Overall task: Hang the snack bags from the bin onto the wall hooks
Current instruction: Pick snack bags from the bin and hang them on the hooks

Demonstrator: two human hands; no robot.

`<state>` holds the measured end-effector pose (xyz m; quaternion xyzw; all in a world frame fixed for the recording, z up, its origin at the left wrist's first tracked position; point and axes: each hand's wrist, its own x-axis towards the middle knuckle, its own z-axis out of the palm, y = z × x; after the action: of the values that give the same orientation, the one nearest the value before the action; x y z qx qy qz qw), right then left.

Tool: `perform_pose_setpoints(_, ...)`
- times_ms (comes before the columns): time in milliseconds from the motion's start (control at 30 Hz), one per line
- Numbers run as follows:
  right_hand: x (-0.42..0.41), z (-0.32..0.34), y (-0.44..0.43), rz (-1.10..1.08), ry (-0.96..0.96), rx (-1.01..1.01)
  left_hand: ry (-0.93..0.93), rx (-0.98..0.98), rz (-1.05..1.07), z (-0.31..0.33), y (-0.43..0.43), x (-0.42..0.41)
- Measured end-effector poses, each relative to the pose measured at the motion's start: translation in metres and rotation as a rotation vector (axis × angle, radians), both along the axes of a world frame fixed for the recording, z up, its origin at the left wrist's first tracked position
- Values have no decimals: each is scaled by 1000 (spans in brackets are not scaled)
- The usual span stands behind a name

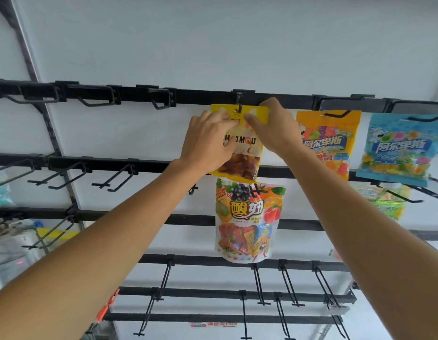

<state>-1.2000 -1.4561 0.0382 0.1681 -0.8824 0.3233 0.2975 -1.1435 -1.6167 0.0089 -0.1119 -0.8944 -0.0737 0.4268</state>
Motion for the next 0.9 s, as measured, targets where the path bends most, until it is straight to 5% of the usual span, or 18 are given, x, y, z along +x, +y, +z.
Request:
perform_pose_setpoints(133,15,-12,6,-44,-77,-8,-126,12,-26,-1,6,15)
perform_pose_setpoints(467,79,-23,33,-34,-314,391,-456,15,51,-6,19,75)
perform_pose_setpoints(900,175,-76,19,383,-349,582,-835,132,244,-50,18,187)
